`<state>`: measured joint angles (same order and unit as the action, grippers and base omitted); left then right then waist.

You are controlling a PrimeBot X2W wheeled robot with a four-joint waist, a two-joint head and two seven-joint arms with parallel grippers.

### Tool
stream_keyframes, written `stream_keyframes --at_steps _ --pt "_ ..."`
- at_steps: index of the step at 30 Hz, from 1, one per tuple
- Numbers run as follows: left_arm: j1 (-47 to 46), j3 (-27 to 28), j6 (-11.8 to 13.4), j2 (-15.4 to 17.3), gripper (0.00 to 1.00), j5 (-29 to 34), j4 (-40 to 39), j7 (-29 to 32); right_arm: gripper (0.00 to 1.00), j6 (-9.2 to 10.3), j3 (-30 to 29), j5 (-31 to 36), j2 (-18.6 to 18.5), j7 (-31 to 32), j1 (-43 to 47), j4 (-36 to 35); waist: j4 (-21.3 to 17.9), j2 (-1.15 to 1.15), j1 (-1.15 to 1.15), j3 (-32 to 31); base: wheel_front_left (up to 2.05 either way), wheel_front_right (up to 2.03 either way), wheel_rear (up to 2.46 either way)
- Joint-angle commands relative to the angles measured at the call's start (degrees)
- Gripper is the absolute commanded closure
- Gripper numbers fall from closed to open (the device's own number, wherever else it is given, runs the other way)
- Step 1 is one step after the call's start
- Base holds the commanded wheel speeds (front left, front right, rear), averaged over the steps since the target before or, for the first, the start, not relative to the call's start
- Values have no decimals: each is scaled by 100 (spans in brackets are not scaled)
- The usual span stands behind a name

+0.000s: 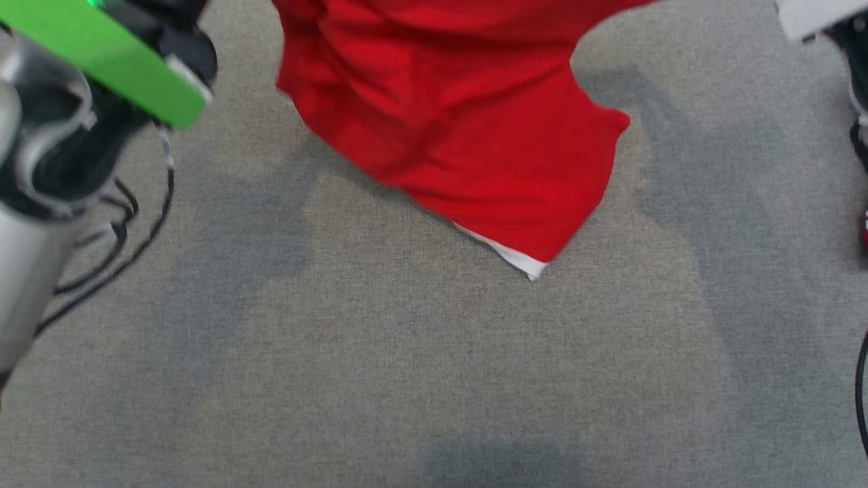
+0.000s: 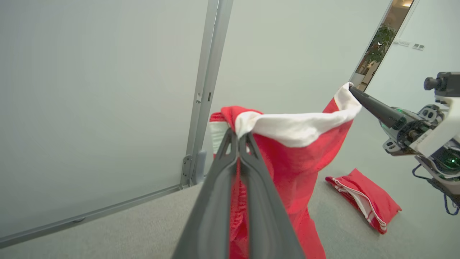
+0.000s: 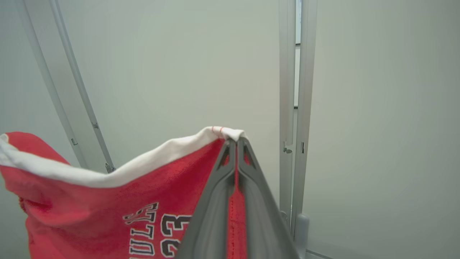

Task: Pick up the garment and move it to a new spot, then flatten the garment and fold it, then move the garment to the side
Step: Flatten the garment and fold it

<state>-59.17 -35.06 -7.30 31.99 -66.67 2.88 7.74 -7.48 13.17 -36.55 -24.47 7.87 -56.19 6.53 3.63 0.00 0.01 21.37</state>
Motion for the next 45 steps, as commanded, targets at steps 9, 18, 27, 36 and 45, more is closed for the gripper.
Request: stream_keyframes --at_steps 9,18,27,36,45 --pt "-2413 -150 -21 -547 100 1131 2273 -876 100 -1 -22 620 1181 -1212 -2250 1914 -452 0 -1 1152 0 0 0" --pt "-1475 -1184 -23 -177 100 710 2518 -1838 100 -1 949 28 981 -2000 -1136 2166 -611 0 -1 1276 0 0 0" --pt "982 -1538 -23 466 100 215 1113 -2288 100 0 978 -658 92 -2288 1476 822 -419 0 -1 805 0 0 0" --pt "3988 -968 664 392 100 789 -314 -2296 100 1 516 -542 -158 -2305 4024 -9 -330 0 -1 -332 0 0 0" --pt "6435 -629 1275 -92 100 1280 -692 -2293 100 6 210 -330 -276 -2277 6038 -215 -49 0 -1 -1199 0 0 0"
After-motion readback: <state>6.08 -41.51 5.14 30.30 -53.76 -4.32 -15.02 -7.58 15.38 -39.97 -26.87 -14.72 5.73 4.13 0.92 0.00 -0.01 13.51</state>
